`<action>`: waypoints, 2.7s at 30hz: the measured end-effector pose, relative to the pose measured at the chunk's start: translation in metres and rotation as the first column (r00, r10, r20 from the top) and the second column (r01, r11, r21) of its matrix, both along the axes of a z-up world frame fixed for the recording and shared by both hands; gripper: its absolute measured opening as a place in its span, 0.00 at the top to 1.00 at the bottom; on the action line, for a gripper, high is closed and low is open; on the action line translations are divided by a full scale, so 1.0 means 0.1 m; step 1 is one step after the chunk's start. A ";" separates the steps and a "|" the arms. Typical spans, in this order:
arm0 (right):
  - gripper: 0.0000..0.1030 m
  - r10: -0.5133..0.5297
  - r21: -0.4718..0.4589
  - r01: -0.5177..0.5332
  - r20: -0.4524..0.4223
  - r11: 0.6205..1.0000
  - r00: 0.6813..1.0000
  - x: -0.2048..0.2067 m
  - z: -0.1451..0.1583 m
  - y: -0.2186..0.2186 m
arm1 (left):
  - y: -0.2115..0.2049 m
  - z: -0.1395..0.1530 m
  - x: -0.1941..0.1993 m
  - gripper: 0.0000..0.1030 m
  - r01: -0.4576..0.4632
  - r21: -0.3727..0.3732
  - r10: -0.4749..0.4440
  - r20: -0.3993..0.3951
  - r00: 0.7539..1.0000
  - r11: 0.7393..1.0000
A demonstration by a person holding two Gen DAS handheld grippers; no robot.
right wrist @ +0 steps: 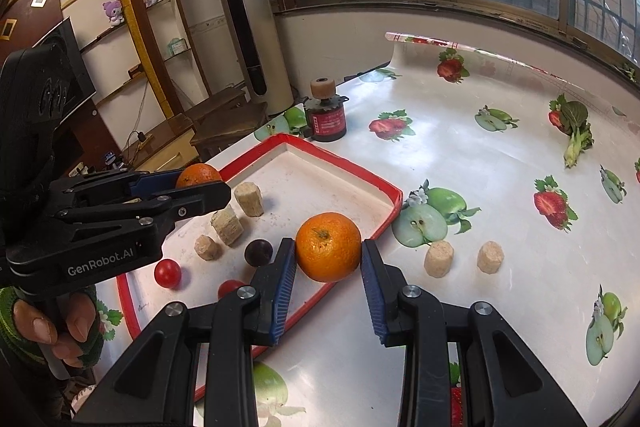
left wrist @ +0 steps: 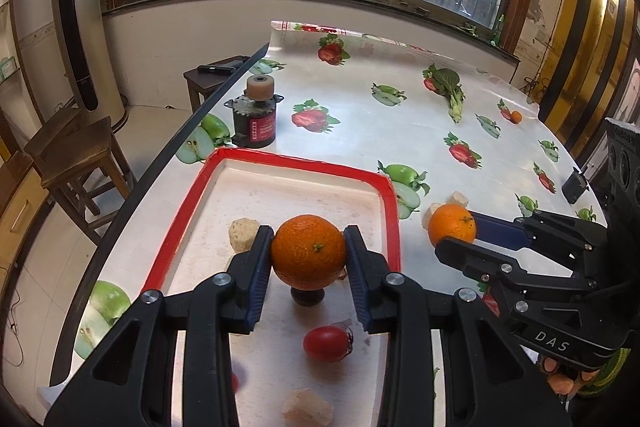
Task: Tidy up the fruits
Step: 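Carry both oranges in the grippers over the tray, then open both grippers to drop the oranges into the tray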
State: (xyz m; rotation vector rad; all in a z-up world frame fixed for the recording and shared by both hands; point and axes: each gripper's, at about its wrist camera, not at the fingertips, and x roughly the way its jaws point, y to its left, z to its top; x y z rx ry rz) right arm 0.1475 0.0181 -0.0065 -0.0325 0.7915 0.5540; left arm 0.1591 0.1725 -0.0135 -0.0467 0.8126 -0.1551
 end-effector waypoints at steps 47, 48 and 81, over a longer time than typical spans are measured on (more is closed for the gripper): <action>0.68 0.044 -0.073 -0.053 -0.119 0.996 0.992 0.90 -0.59 0.64 | 0.25 -0.69 1.23 0.68 -0.066 0.016 0.068 -0.234 0.970 0.998; 0.68 0.046 -0.074 -0.055 -0.122 0.996 0.991 0.90 -0.60 0.65 | 0.25 -0.72 1.24 0.68 -0.067 0.015 0.069 -0.240 0.968 0.998; 0.38 0.219 -0.065 -0.221 -0.048 0.973 0.975 0.20 -0.25 0.35 | 0.19 -0.15 0.01 0.40 -0.096 0.022 0.097 -0.045 0.994 0.995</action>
